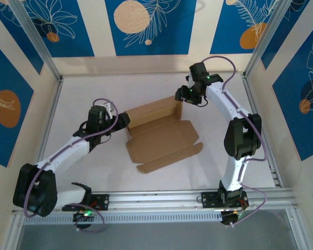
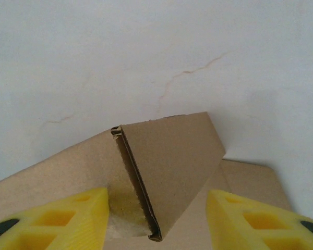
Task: Fold the paper box
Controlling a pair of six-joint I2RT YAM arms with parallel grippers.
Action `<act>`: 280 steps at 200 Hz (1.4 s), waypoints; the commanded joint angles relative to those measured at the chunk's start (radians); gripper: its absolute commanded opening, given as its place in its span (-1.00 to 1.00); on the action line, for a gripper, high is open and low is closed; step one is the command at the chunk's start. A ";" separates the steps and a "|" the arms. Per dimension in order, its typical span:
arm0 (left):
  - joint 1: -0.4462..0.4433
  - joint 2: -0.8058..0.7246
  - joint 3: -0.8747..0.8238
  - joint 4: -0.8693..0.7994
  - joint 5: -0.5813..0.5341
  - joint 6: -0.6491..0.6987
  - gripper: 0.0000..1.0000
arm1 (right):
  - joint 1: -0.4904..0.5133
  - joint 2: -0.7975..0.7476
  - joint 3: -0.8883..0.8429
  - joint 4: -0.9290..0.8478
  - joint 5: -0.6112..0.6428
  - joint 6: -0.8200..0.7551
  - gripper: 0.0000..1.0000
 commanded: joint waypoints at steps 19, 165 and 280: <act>-0.009 0.133 0.150 -0.127 0.017 0.166 0.01 | 0.048 -0.023 0.121 -0.178 0.040 -0.168 0.11; -0.007 0.289 0.265 -0.081 0.137 0.165 -0.03 | 0.178 0.206 0.362 -0.211 -0.165 -0.158 -0.29; 0.122 0.123 0.277 -0.101 0.141 0.234 0.34 | 0.149 0.206 0.290 -0.178 -0.186 -0.138 -0.35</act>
